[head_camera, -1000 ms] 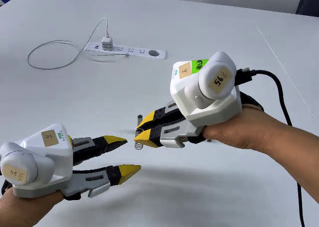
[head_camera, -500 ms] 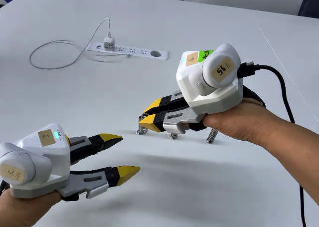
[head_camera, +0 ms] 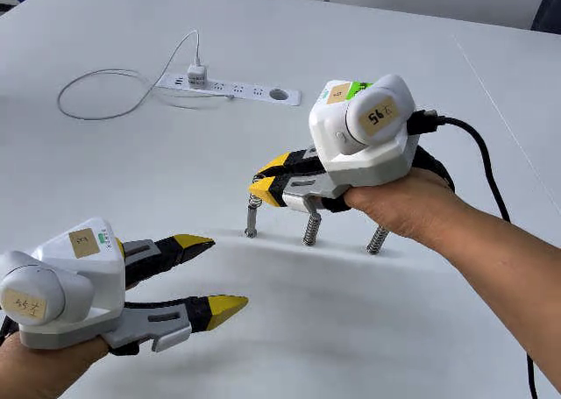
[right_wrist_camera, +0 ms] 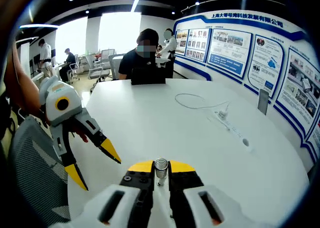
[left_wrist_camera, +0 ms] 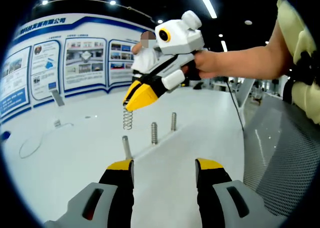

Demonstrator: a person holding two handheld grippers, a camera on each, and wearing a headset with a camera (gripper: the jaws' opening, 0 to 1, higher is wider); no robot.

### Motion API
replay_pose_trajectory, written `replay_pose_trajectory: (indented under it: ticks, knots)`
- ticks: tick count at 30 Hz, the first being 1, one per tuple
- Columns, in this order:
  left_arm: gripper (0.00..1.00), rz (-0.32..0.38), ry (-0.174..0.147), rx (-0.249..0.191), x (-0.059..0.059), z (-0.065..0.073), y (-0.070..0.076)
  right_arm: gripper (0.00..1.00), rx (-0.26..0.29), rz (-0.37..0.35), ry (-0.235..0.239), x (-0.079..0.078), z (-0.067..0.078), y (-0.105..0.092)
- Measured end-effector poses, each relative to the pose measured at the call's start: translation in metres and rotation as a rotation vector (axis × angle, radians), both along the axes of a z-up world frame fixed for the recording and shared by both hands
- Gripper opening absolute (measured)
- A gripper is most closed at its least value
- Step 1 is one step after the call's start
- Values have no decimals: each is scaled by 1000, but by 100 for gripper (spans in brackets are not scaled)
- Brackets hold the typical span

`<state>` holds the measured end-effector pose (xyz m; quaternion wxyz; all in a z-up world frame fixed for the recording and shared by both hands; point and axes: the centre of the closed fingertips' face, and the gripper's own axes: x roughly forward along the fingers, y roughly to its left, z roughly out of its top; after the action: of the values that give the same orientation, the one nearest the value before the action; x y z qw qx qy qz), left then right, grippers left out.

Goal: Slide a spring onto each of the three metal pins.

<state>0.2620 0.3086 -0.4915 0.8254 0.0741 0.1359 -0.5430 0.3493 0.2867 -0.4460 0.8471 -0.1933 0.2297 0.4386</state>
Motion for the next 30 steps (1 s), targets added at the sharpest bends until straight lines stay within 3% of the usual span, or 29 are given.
replay_pose_trajectory:
  ticks: [13,18,30]
  knots:
    - [50,10,6,-1,4,-2,6,12,7,-41,53,14,-22,0]
    - [49,11,11,0,5,-4,6,12,25,-44,59,15,-20,2]
    - [48,4,15,-4,5,-6,3,11,11,-47,75,12,-24,2]
